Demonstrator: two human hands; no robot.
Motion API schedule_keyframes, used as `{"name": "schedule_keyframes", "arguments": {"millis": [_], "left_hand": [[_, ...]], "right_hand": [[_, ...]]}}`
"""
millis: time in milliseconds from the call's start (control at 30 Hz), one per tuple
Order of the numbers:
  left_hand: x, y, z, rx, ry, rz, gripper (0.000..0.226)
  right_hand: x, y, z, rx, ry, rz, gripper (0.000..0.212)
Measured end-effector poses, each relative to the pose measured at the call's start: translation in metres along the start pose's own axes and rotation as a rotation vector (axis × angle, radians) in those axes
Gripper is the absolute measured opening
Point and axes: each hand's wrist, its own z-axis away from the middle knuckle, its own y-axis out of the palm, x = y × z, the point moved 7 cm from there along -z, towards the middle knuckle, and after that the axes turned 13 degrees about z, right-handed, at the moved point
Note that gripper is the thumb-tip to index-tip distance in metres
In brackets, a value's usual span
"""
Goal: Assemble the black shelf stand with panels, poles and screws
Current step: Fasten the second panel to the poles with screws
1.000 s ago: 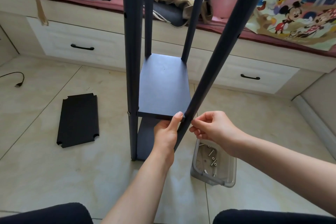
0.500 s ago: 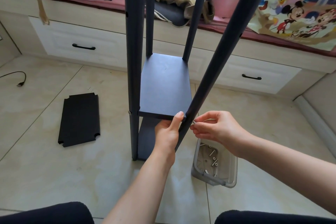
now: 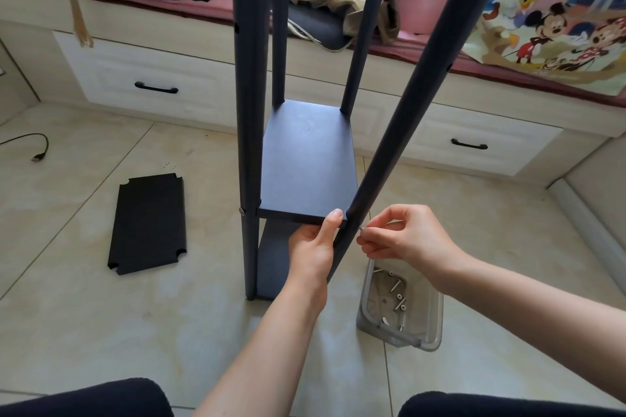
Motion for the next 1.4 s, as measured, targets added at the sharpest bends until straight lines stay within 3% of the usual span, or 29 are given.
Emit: {"name": "schedule_keyframes", "arguments": {"millis": [267, 533, 900, 1133, 1400], "left_hand": [[0.000, 0.001, 0.000, 0.013, 0.010, -0.003, 0.019], [0.001, 0.000, -0.001, 0.017, 0.012, 0.025, 0.019], [0.003, -0.001, -0.002, 0.008, 0.006, 0.030, 0.019], [0.003, -0.002, -0.001, 0.019, 0.004, 0.027, 0.018], [0.005, -0.003, -0.001, 0.004, -0.017, 0.027, 0.018]], "right_hand": [[0.008, -0.001, -0.002, -0.069, -0.132, 0.149, 0.012], [0.001, 0.004, -0.001, 0.030, -0.010, -0.110, 0.004], [0.005, -0.001, -0.009, -0.004, -0.206, 0.135, 0.009], [0.001, 0.003, -0.011, 0.010, -0.172, 0.062, 0.007], [0.006, 0.000, -0.010, -0.025, -0.272, 0.187, 0.008]]}}
